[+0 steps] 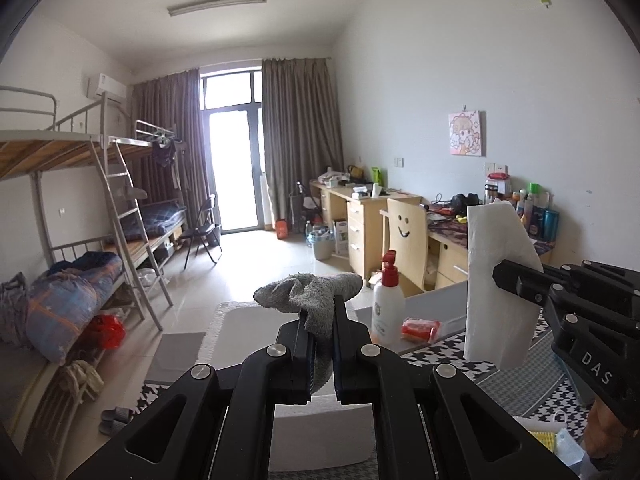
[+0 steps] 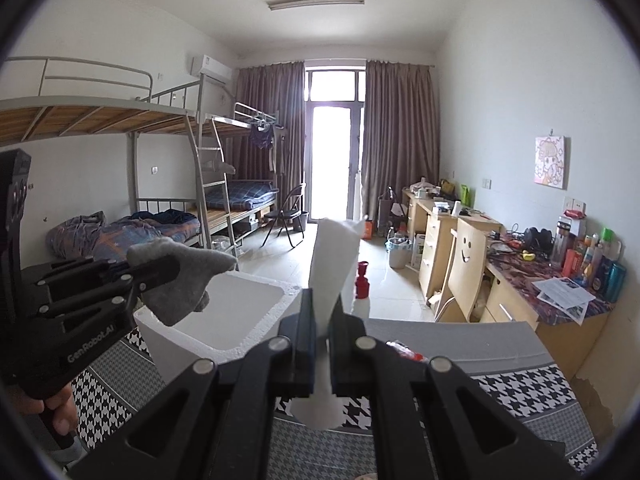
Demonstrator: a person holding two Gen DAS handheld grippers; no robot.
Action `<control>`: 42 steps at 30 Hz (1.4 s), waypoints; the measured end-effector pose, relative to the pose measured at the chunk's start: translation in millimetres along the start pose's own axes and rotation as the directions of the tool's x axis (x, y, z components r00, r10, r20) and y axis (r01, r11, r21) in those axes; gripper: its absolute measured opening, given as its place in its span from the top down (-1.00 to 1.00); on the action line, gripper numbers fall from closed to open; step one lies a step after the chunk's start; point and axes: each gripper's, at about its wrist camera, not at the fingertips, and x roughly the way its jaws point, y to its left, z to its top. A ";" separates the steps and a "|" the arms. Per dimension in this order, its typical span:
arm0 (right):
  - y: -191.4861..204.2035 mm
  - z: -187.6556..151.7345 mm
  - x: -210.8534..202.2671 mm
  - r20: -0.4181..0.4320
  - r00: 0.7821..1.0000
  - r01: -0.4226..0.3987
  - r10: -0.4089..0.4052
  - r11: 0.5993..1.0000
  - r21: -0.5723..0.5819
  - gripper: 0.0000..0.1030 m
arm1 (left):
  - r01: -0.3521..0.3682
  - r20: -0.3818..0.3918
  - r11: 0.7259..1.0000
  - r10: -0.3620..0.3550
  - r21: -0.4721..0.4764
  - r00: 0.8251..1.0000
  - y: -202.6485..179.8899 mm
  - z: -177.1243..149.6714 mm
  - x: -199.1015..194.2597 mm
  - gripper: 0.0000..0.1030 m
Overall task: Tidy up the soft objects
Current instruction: 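Carry the sock and paper towel with both grippers over the white foam box, then open the left gripper to drop the grey sock into the foam box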
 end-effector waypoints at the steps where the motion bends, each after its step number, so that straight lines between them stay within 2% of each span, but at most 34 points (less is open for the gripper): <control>1: 1.8 1.1 1.8 0.000 1.000 0.000 0.000 1.000 -0.010 0.85 | -0.005 -0.003 1.000 0.005 -0.002 1.000 1.2 0.4 2.1 0.86; 17: 13.8 11.6 26.6 -0.028 0.996 -0.082 0.080 0.995 -0.052 0.85 | -0.089 -0.100 0.994 0.083 -0.061 0.992 31.8 -7.3 41.3 0.86; 29: 23.4 13.7 42.8 -0.060 0.994 -0.098 0.094 0.993 -0.068 0.85 | -0.109 -0.171 0.990 0.092 -0.092 0.981 43.1 -12.1 63.6 0.83; 31: 24.6 13.1 44.1 -0.065 0.994 -0.097 0.093 0.993 -0.069 0.85 | -0.117 -0.183 0.990 0.100 -0.084 0.978 45.1 -13.0 64.5 0.65; 32: 24.8 12.9 44.9 -0.068 0.994 -0.096 0.091 0.993 -0.069 0.85 | -0.119 -0.189 0.989 0.102 -0.083 0.977 45.4 -13.6 64.2 0.25; 33: 25.1 12.8 45.4 -0.071 0.993 -0.096 0.091 0.993 -0.069 0.85 | -0.118 -0.183 0.989 0.101 -0.088 0.978 45.9 -14.0 63.0 -0.28; 35: 26.2 13.4 45.5 -0.073 0.993 -0.093 0.088 0.993 -0.069 0.85 | -0.137 -0.147 0.987 0.124 -0.083 0.981 45.7 -14.3 55.4 -0.71; 37: 27.7 14.3 45.3 -0.074 0.994 -0.091 0.086 0.993 -0.070 0.85 | -0.147 -0.123 0.986 0.138 -0.072 0.983 44.8 -13.4 48.8 -0.73; 39: 28.3 14.8 45.2 -0.076 0.994 -0.088 0.082 0.993 -0.074 0.85 | -0.139 -0.119 0.987 0.130 -0.075 0.984 47.6 -13.3 45.5 -0.89; 42: 31.0 17.2 47.6 -0.088 0.992 -0.094 0.087 0.993 -0.077 0.85 | -0.153 -0.104 0.985 0.145 -0.074 0.984 49.3 -14.7 40.2 -0.94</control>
